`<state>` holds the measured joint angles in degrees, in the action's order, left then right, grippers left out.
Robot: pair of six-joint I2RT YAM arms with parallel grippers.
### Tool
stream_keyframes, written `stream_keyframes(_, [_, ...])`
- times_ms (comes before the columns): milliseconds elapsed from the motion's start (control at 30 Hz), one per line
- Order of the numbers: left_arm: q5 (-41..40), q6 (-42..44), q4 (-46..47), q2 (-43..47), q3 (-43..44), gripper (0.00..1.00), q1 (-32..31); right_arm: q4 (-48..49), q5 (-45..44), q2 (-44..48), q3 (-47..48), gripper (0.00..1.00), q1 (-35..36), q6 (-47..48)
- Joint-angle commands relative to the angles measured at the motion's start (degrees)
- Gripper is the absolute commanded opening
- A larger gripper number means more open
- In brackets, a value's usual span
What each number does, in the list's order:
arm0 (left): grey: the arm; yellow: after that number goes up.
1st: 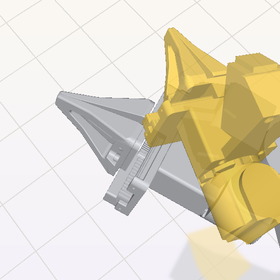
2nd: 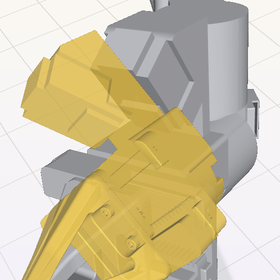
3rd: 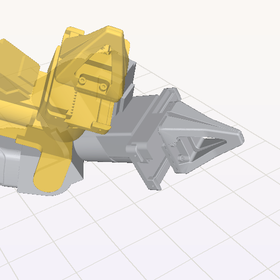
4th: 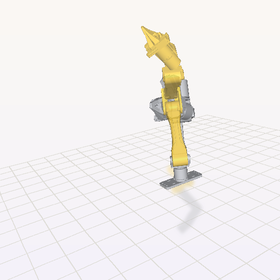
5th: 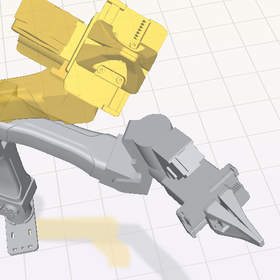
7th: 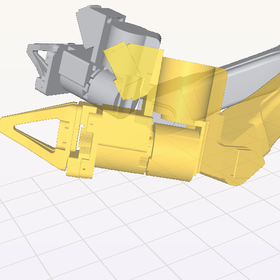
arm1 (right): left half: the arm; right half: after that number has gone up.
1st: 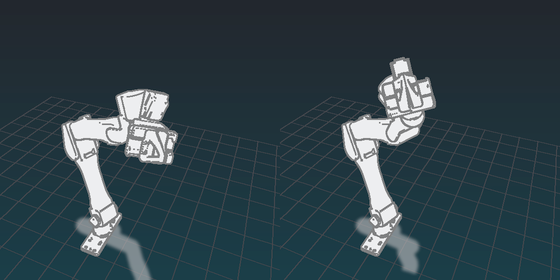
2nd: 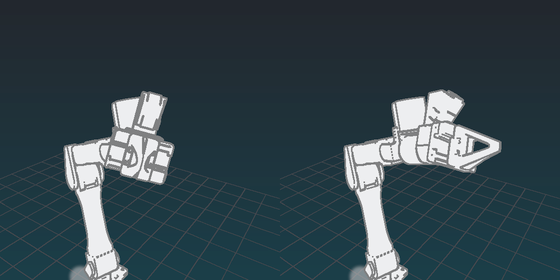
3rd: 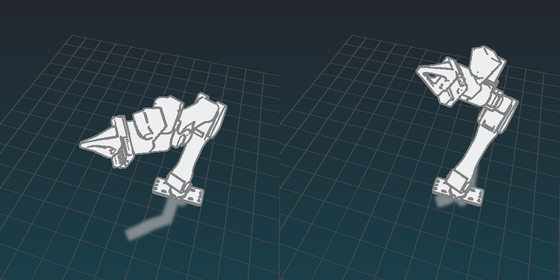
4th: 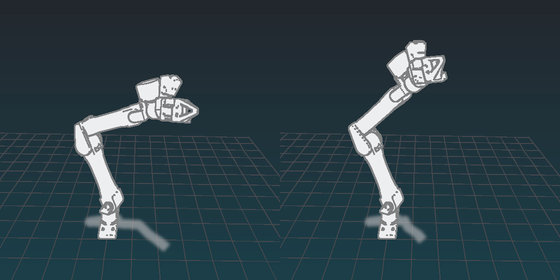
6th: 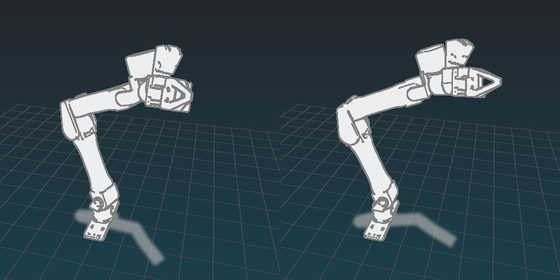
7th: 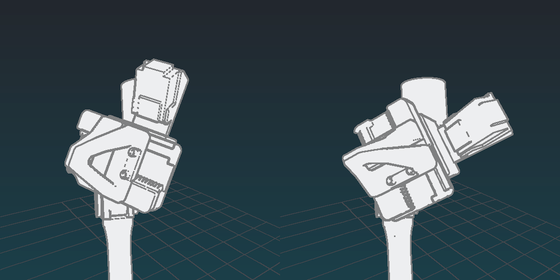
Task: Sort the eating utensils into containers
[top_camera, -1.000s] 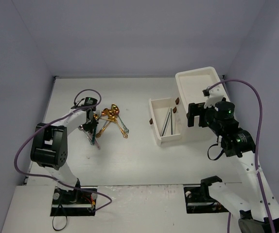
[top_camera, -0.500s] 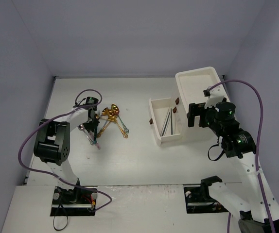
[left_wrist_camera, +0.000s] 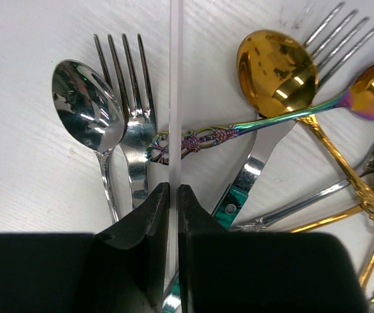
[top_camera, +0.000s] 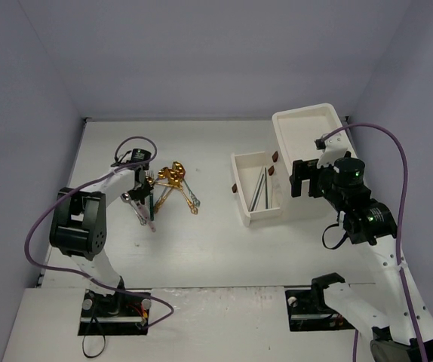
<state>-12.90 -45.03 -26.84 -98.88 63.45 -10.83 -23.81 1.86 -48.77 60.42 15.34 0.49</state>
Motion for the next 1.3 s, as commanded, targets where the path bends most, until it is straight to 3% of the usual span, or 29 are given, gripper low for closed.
stream_keyframes(0, [-3.60,2.75,-1.44,7.50,5.08,0.00,0.46,3.33,0.60,-0.60,0.75,0.97,0.33,0.27])
stream_keyframes(267, [-2.45,5.97,-2.79,12.79,7.66,0.00,-0.92,3.30,0.46,-0.17,0.96,0.97,0.39,0.21])
stream_keyframes(400, [-0.91,8.43,-2.26,12.68,12.14,0.00,-8.77,3.33,-0.09,0.16,0.92,0.97,0.39,0.30])
stream_keyframes(567, [1.77,9.92,-0.54,6.32,24.64,0.00,-22.14,3.33,-0.28,0.40,1.10,0.97,0.30,0.14])
stream_keyframes(733, [5.44,11.25,1.02,-3.95,38.23,0.00,-30.48,3.33,-0.59,1.32,0.92,0.97,0.30,-0.28])
stream_keyframes(967, [8.30,8.72,0.98,-16.96,50.82,0.00,-36.56,3.27,-1.68,1.92,1.25,0.97,0.30,-0.38])
stream_keyframes(1133, [7.59,6.71,0.59,-22.07,52.24,0.00,-38.78,3.33,-4.12,1.68,2.28,0.97,0.30,-0.14])
stream_keyframes(1267, [6.81,6.27,0.30,-23.14,51.67,0.12,-39.39,3.32,-4.70,0.66,3.70,0.97,0.30,-0.21])
